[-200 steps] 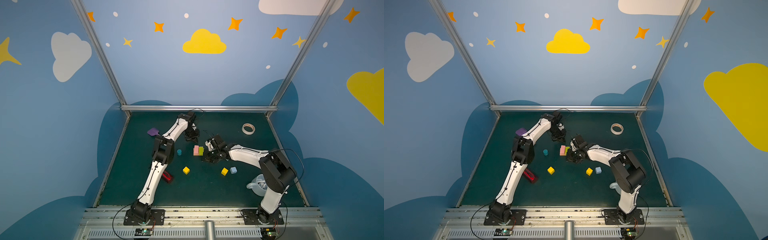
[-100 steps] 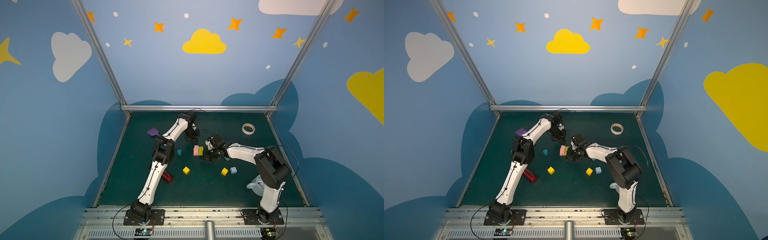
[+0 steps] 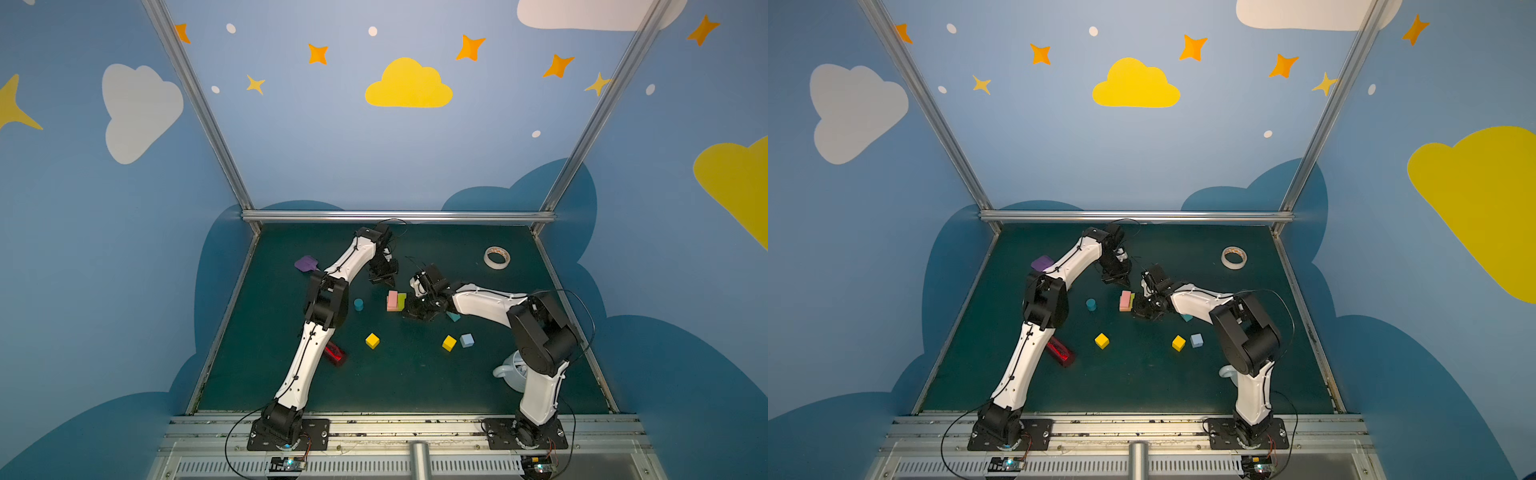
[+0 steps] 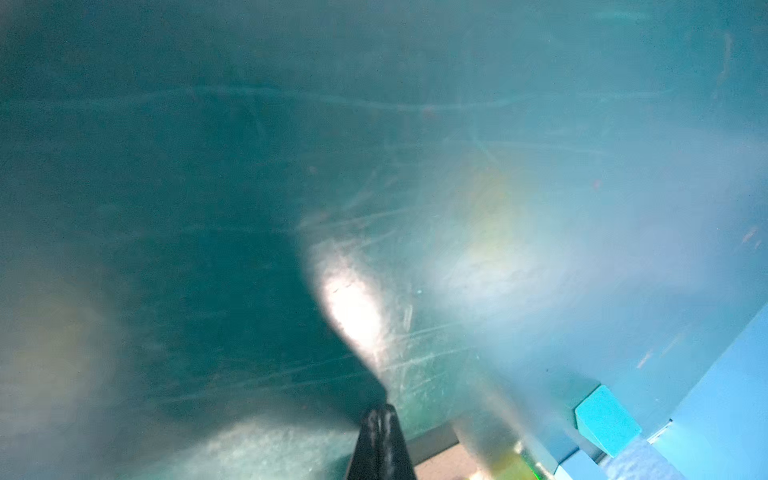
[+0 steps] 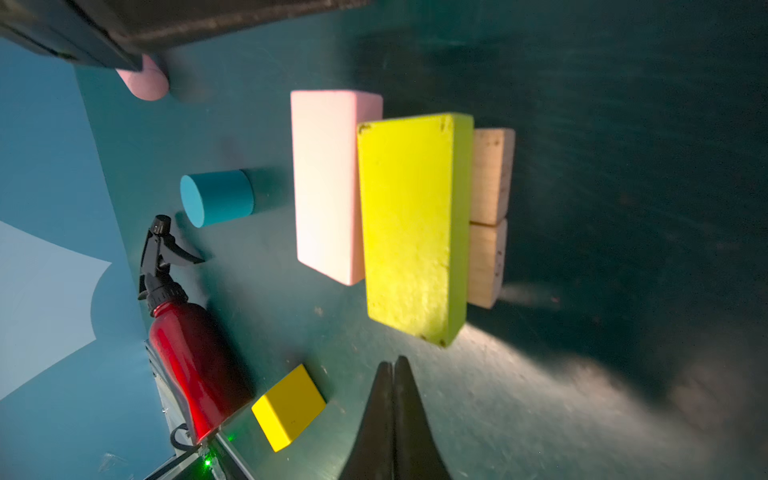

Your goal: Build the wood block tower

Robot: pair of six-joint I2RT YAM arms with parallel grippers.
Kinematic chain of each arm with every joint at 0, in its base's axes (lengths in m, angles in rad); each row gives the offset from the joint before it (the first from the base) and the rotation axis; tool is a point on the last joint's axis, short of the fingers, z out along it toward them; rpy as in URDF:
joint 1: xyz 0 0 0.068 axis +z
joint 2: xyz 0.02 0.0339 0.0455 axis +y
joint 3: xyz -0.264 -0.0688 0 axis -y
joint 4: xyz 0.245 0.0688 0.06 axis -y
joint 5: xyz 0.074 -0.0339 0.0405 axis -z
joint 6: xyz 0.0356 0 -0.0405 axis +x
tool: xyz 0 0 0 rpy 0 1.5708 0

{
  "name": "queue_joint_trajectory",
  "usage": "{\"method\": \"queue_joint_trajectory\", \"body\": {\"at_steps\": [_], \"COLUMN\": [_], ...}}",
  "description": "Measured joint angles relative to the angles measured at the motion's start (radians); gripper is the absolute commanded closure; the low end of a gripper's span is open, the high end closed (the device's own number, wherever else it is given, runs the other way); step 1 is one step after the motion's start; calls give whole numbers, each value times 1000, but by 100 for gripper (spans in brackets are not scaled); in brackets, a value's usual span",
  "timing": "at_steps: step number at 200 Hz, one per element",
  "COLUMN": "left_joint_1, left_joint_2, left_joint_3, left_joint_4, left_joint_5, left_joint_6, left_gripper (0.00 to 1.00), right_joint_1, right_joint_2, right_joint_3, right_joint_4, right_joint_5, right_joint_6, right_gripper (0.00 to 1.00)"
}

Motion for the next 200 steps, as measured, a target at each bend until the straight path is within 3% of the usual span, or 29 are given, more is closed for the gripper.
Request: {"method": "queue_joint_trajectory", "body": {"at_steps": [200], "left_joint_1": [-11], "left_joint_2": [-47], "left_joint_3": [-68], "left_joint_4": [1], "left_joint_5": [-22], "left_joint_6": [0], "left_gripper": [95], "right_joint_1": [-4], "right_joint_2": [26], "right_joint_3": [17], "right_joint_4": [0], "right_joint_5": [0], "right_joint_6": [1], "right_gripper": [100]}}
